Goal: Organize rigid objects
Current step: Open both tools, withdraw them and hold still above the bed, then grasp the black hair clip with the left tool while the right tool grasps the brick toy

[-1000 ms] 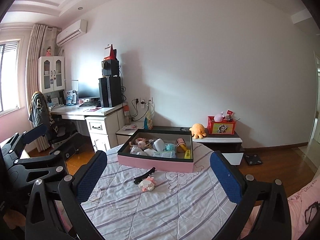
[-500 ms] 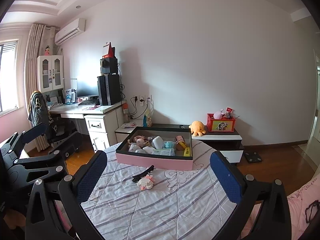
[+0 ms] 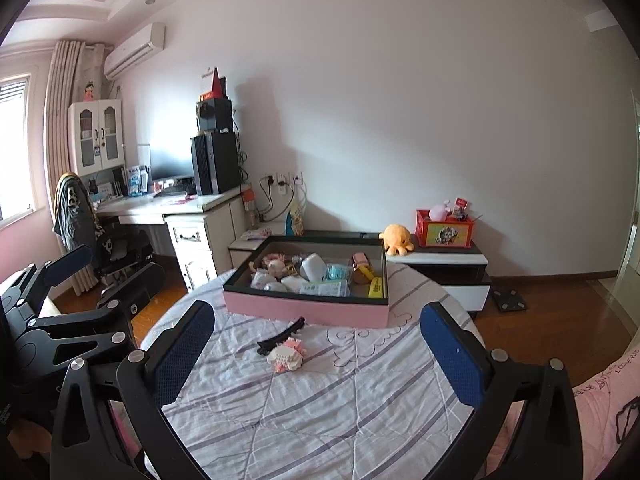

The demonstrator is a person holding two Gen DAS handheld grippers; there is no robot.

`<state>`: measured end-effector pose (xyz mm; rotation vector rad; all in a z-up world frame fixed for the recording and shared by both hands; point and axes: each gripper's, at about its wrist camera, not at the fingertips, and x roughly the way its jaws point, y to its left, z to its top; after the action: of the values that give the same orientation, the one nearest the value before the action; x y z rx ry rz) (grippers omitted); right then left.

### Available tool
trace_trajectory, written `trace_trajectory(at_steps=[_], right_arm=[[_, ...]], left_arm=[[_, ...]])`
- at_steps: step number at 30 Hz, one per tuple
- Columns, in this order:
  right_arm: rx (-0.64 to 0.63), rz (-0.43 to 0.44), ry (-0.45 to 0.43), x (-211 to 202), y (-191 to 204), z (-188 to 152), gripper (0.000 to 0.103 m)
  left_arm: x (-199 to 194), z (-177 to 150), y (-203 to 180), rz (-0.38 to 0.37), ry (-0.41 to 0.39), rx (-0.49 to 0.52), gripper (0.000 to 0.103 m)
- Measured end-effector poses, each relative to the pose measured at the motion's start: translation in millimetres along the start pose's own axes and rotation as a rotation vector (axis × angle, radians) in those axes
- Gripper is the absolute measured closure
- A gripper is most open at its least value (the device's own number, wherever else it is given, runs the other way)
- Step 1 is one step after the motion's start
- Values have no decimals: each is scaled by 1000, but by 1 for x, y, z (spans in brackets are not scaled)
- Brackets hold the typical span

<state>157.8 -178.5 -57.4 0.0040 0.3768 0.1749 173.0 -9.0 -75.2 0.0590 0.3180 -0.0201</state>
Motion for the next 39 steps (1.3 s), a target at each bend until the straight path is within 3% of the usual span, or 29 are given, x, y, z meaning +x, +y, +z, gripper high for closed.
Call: trace_trajectory(at_steps=[10,16,22,32,39], right_arm=[[24,-23,205,81,-22,-42,0],[64,-20,305,120,-43,-67,0],[69,17,397,155,-47,-82,0],[-4,109,475,204,2,-77,0],[-41,140,534,233,18,-79,2]], left_arm=[[93,-51,-10,-59,277,14,0],[139,-74,-24,-102,394,22,0],[157,-84,-9,-39,426,29,0],[169,-92,38,70,447,-14,0],[173,-99,60,47,472,-66,0]])
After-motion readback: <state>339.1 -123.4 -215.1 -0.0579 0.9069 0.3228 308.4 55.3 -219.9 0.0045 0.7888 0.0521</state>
